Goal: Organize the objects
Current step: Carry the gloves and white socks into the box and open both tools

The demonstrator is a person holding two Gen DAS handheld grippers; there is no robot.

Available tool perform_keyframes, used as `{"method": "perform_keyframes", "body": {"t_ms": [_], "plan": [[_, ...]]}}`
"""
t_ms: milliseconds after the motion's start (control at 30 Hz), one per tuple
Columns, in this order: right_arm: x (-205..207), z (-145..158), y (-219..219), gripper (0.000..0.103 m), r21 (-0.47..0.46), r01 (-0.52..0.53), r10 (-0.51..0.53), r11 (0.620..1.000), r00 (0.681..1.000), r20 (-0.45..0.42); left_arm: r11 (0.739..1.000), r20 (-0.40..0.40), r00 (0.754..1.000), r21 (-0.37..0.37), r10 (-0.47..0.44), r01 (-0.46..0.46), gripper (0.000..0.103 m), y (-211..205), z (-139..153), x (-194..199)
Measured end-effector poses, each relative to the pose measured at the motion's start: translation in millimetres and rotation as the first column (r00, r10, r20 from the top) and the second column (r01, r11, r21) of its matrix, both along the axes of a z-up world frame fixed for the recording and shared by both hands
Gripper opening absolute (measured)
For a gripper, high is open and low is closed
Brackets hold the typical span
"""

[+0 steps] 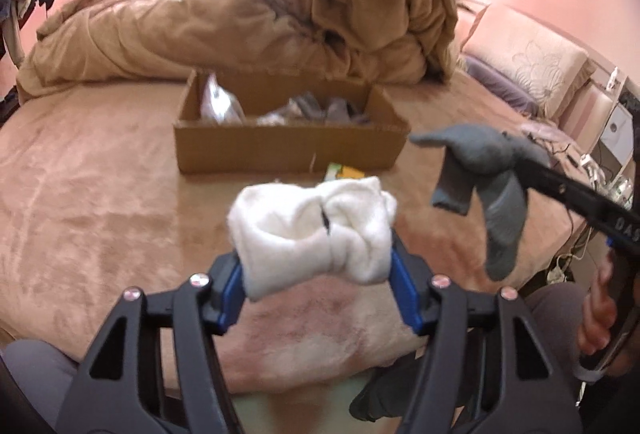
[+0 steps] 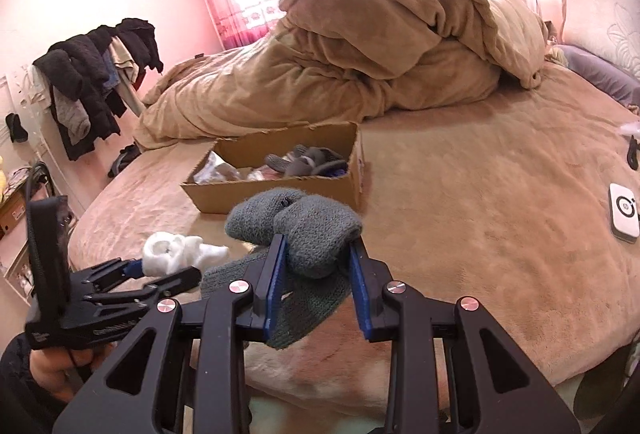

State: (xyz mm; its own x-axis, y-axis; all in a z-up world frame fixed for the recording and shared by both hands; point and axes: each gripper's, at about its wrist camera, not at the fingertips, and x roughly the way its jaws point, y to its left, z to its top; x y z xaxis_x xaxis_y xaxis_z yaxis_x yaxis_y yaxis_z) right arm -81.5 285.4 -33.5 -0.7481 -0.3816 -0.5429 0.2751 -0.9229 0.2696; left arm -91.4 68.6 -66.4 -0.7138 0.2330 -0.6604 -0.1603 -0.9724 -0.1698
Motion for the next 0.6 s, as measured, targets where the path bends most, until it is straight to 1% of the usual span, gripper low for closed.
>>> {"method": "perform_keyframes", "body": {"t_ms": [167,300,500,600], "plan": [[7,21,-12,0.032,0.004,-0.028,0.028,1.0,0.998,-0.048,1.0,-0.061,0.998,0.012,0.006,-0.005,0.062,-12,32,10],[9,35,-17,0.032,-0.021,-0.055,0.053,0.998,0.996,-0.072,1.0,-0.1,0.995,0.009,0.013,-0.012,0.063,-20,50,14],[2,59,-29,0.032,-0.004,-0.074,0.073,0.997,0.99,-0.125,0.999,-0.155,0.987,0.03,0.028,-0.024,0.063,-35,74,2],[-9,69,-33,0.032,0.006,-0.074,0.074,0.997,0.987,-0.142,0.999,-0.187,0.982,0.025,0.031,-0.027,0.063,-39,84,-7]]}}
